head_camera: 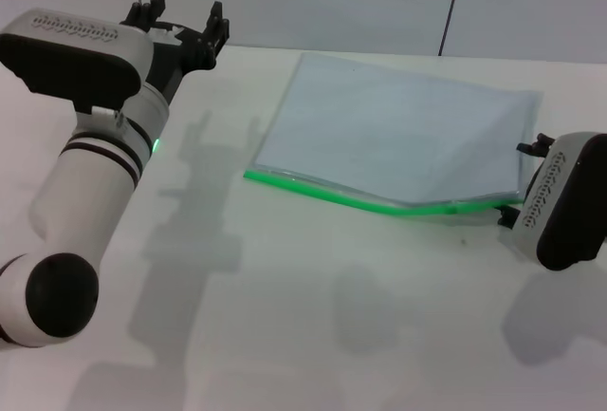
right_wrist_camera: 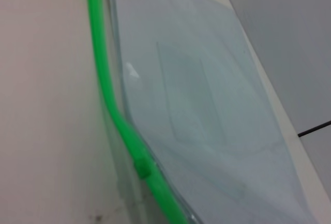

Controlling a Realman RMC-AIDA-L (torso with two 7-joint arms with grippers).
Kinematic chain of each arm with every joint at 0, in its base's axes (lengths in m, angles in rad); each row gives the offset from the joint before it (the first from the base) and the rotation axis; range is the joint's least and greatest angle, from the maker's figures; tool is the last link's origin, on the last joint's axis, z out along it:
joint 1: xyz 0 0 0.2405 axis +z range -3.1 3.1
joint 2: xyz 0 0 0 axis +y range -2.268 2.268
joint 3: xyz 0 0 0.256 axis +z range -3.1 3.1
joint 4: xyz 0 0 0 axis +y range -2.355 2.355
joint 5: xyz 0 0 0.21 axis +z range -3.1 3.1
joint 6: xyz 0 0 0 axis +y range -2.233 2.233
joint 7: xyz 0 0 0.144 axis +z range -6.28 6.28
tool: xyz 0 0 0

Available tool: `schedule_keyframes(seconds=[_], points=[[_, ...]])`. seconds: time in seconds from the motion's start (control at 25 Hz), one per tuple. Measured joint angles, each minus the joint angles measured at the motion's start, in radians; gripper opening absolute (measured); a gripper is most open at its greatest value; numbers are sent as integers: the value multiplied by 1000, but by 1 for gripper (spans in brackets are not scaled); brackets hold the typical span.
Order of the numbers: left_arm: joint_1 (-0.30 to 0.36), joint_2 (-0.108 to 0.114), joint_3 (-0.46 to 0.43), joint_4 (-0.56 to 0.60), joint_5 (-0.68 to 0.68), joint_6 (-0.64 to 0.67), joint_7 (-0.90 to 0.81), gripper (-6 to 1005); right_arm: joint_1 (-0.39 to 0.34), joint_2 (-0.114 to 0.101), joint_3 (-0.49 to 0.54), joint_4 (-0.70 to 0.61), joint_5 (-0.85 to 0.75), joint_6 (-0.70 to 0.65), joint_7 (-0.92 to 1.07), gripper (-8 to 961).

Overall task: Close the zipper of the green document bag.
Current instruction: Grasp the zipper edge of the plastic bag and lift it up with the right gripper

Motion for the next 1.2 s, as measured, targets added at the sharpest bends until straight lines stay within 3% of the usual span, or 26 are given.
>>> schedule_keyframes(seconds=[0.32,0.76,0.96,1.2], points=[[0,-1,0,-15,0,-2,21,736,56,1,1,58,0,28,7,768],[-2,-3,3,-23,0,-10,35,736,93,1,-7,85,-10,-3,69,290],[-2,-3,3,-23,0,-18,35,736,86,3,-8,67,-10,-19,78,251],[-10,4,1,-30,0,-83,35,736,27,0,4,-27,-11,-39,91,201]])
